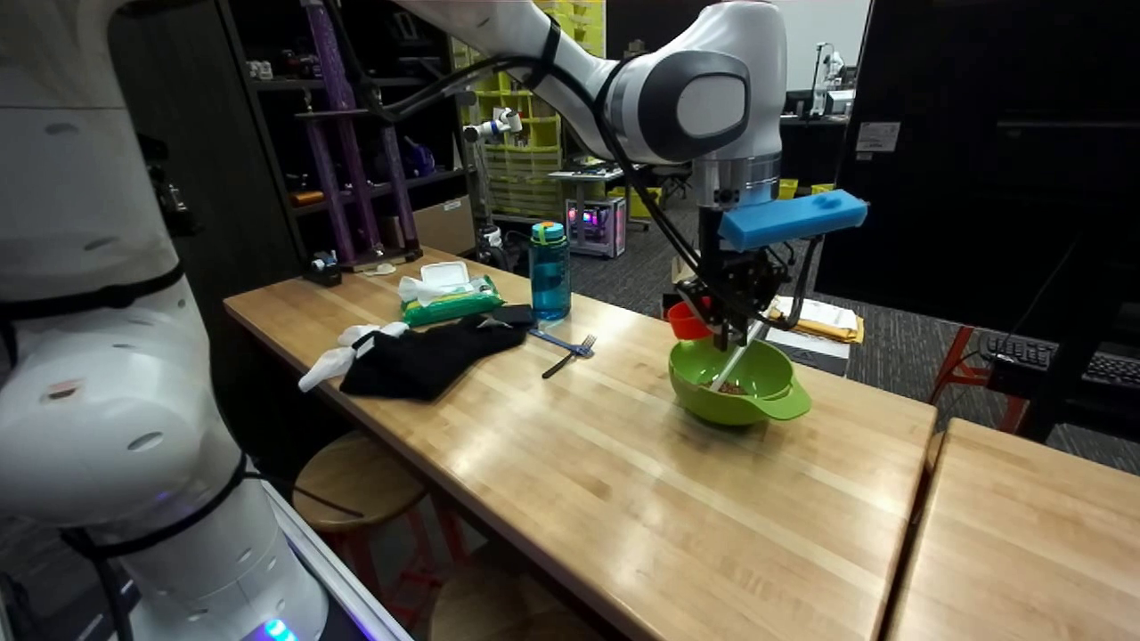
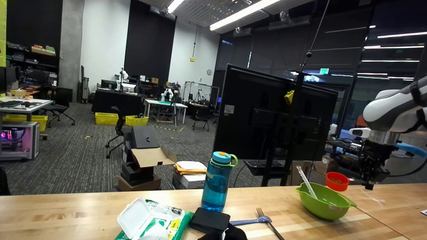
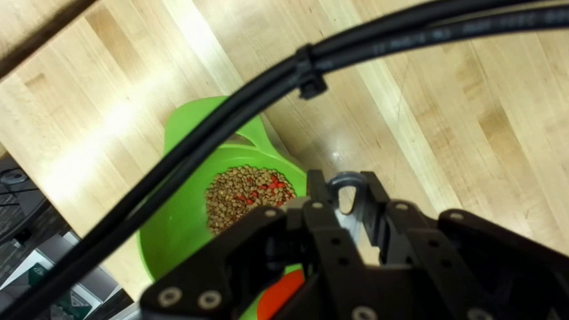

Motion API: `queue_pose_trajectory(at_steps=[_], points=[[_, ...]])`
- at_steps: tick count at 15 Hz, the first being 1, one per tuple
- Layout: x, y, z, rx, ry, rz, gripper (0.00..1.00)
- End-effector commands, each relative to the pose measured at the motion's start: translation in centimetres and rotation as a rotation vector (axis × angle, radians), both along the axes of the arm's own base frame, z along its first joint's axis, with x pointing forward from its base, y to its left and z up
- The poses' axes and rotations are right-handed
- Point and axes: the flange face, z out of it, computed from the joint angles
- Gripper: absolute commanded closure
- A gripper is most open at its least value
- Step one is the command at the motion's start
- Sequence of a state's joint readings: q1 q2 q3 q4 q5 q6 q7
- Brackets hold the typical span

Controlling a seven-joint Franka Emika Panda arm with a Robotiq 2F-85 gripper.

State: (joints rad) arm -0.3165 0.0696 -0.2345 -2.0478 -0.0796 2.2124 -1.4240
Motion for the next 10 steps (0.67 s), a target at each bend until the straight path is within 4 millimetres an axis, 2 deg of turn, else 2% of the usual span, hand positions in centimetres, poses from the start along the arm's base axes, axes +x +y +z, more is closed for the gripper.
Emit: queue_pose_trajectory(at_steps=[1, 10], points=[[-0.5, -1.2, 1.3, -0.020, -0.025, -0.033, 0.94], [0.3, -4.3, 2.3, -0.059, -0.026, -0.071, 0.94]])
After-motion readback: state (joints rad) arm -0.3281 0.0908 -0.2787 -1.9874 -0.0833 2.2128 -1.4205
